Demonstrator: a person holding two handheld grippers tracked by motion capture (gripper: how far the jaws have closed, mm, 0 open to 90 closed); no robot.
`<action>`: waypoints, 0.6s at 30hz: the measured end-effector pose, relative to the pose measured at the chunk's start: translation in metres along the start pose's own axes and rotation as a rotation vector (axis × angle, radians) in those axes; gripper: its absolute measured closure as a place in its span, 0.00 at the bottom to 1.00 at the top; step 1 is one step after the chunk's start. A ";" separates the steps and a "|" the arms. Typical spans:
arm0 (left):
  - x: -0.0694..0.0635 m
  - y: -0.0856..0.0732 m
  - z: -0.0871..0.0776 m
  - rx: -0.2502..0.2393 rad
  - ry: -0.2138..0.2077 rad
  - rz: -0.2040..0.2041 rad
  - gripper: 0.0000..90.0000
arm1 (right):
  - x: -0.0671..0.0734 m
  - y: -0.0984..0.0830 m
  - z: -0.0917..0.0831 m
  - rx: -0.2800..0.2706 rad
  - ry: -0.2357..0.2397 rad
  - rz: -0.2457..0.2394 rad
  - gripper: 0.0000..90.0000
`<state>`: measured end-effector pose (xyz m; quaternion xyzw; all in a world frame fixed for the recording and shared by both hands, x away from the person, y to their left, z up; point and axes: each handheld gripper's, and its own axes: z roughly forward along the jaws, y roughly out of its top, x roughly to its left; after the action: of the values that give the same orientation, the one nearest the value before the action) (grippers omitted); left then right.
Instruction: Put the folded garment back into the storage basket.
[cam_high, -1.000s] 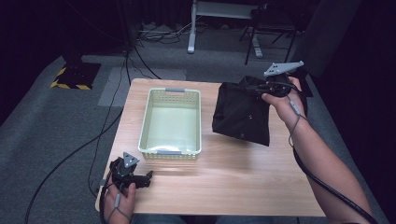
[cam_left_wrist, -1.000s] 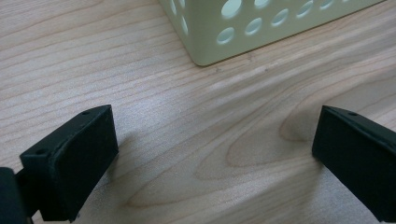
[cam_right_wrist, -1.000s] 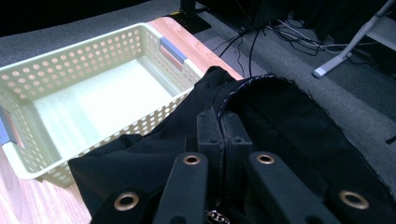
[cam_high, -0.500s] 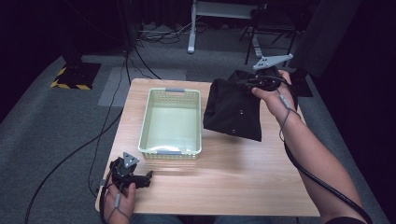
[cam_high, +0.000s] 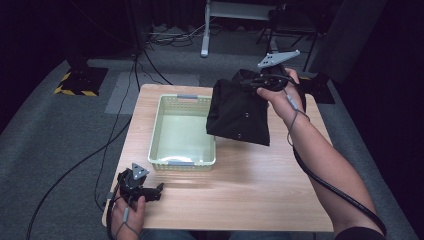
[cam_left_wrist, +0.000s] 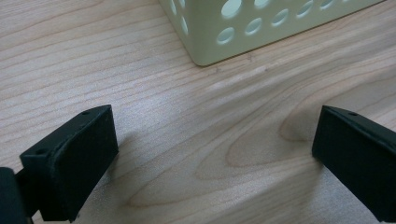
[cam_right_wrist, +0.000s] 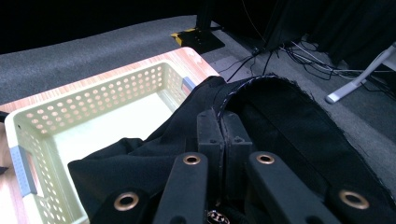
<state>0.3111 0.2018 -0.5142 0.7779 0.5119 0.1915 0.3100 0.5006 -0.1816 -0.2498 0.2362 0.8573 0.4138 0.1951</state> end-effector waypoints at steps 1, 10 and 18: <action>0.000 0.000 0.000 0.000 0.000 0.001 0.00 | 0.001 0.002 0.002 -0.001 0.002 -0.001 0.98; 0.000 0.000 0.000 0.000 0.000 0.000 0.00 | 0.012 0.016 0.016 -0.006 0.020 -0.020 0.98; 0.000 0.000 0.000 -0.002 -0.001 -0.002 0.00 | 0.021 0.029 0.029 -0.005 0.033 -0.034 0.98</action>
<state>0.3111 0.2016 -0.5144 0.7772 0.5125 0.1910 0.3112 0.5058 -0.1356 -0.2466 0.2141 0.8632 0.4165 0.1887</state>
